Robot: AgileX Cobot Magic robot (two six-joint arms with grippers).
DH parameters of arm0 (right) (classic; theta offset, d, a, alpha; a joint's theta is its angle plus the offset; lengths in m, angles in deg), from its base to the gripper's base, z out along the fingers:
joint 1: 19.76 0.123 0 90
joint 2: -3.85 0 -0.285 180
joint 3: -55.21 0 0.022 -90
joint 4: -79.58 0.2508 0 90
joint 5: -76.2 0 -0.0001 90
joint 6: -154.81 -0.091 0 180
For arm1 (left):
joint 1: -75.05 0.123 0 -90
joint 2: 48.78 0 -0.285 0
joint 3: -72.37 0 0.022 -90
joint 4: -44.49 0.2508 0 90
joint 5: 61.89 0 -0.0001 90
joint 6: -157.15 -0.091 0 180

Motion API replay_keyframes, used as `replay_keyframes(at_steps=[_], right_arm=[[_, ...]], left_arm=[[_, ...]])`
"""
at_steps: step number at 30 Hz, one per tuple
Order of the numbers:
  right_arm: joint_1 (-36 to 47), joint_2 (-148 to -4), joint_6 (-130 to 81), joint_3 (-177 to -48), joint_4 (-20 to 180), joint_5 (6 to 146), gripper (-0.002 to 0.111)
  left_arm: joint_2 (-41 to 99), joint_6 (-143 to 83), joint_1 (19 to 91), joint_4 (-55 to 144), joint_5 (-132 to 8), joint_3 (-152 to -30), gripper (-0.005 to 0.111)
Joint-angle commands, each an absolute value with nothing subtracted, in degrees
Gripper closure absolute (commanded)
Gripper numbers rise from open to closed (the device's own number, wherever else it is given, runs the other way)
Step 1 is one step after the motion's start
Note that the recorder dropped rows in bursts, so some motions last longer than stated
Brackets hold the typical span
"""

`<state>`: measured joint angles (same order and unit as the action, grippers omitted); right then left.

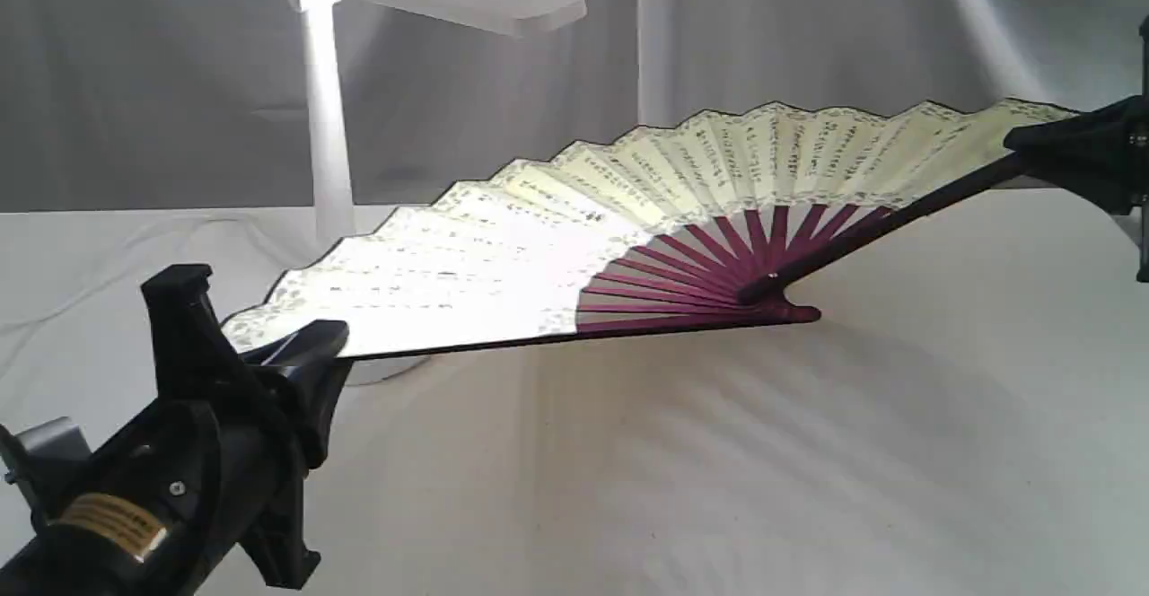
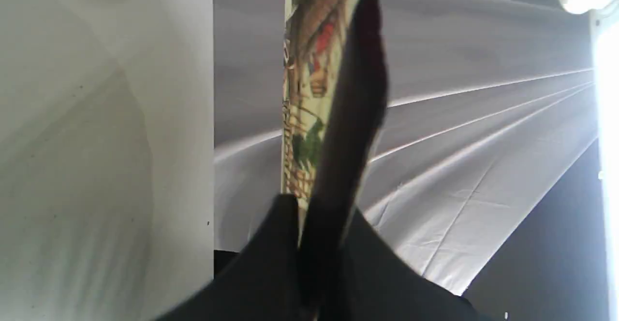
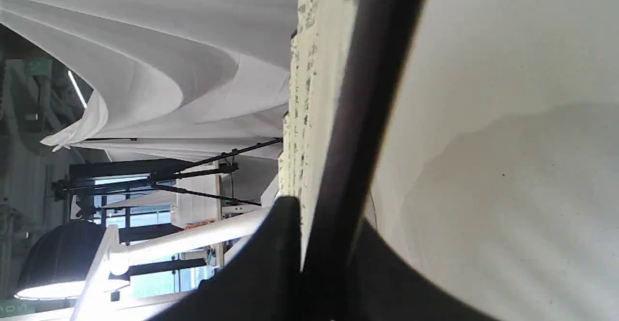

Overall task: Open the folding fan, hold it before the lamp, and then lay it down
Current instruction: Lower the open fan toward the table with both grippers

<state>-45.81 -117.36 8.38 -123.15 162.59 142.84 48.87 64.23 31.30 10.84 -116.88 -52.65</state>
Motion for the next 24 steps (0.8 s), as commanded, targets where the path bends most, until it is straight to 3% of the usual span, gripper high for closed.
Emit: replay_keyframes(at_steps=[1,24], right_arm=[[-47.96,-117.51,11.59,-123.36,159.15,140.71,0.108],[-48.41,-125.64,10.95,-123.36,157.82,142.47,0.108]], left_arm=[[49.57,67.31,31.52,10.31,-121.2,-53.55,0.107],[56.0,67.55,31.52,10.36,-117.71,-56.78,0.107]])
